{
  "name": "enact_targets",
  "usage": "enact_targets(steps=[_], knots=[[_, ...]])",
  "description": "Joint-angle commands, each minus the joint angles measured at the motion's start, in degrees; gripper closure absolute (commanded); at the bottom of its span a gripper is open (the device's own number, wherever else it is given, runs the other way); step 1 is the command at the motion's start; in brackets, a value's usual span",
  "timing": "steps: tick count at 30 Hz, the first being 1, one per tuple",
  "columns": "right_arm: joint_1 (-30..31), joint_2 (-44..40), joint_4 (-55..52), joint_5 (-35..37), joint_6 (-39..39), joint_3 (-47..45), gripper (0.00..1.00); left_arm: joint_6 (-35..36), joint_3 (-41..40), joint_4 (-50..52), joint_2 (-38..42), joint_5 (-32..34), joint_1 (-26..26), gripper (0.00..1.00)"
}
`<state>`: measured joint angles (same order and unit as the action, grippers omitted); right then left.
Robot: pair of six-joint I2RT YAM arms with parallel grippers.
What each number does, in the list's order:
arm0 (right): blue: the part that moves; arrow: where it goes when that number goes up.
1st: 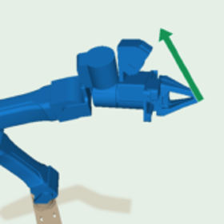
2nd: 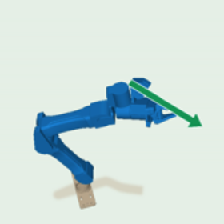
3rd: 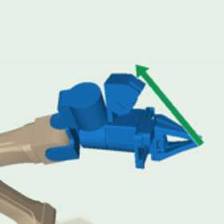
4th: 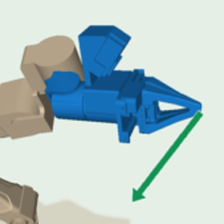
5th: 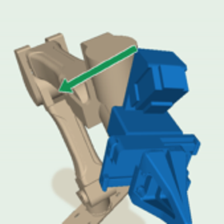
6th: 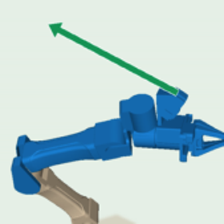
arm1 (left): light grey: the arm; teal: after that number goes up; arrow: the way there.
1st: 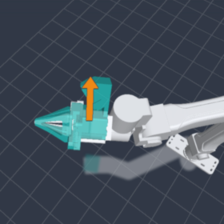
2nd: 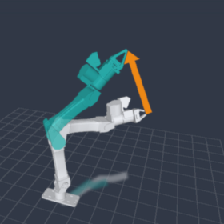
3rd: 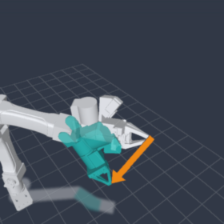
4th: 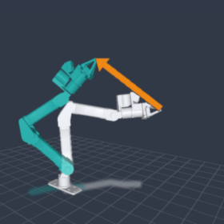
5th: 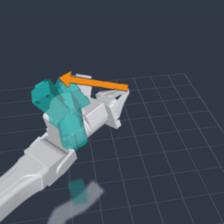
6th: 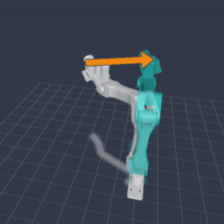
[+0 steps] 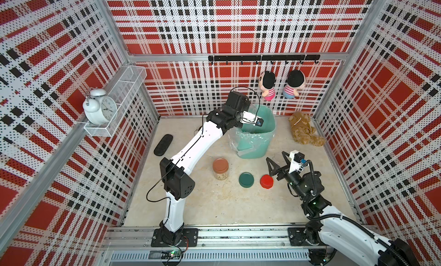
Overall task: Empty moldy peanuts from jars
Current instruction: Pour the moldy peanuts from the jar into the trash bin.
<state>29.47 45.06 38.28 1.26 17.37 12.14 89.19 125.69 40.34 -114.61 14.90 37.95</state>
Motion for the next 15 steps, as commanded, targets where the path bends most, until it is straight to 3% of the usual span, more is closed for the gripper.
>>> enact_targets(steps=[1,4,10,15], knots=[[-0.44,-0.32,2.35,-0.38,0.3,0.35,0.0,-0.46,2.52,-5.81,0.69,5.89,-0.38,1.0],[-0.47,-0.71,1.98,-0.38,0.21,0.34,0.0,-1.02,2.5,-4.59,1.85,6.22,-1.56,1.0],[-0.52,0.32,3.44,-0.54,0.89,0.01,0.0,8.99,-7.02,-10.11,4.34,16.11,-0.08,1.0],[-0.53,0.12,3.56,-0.83,1.26,-0.03,0.0,9.29,-2.35,-10.84,3.51,14.8,-0.07,1.0]])
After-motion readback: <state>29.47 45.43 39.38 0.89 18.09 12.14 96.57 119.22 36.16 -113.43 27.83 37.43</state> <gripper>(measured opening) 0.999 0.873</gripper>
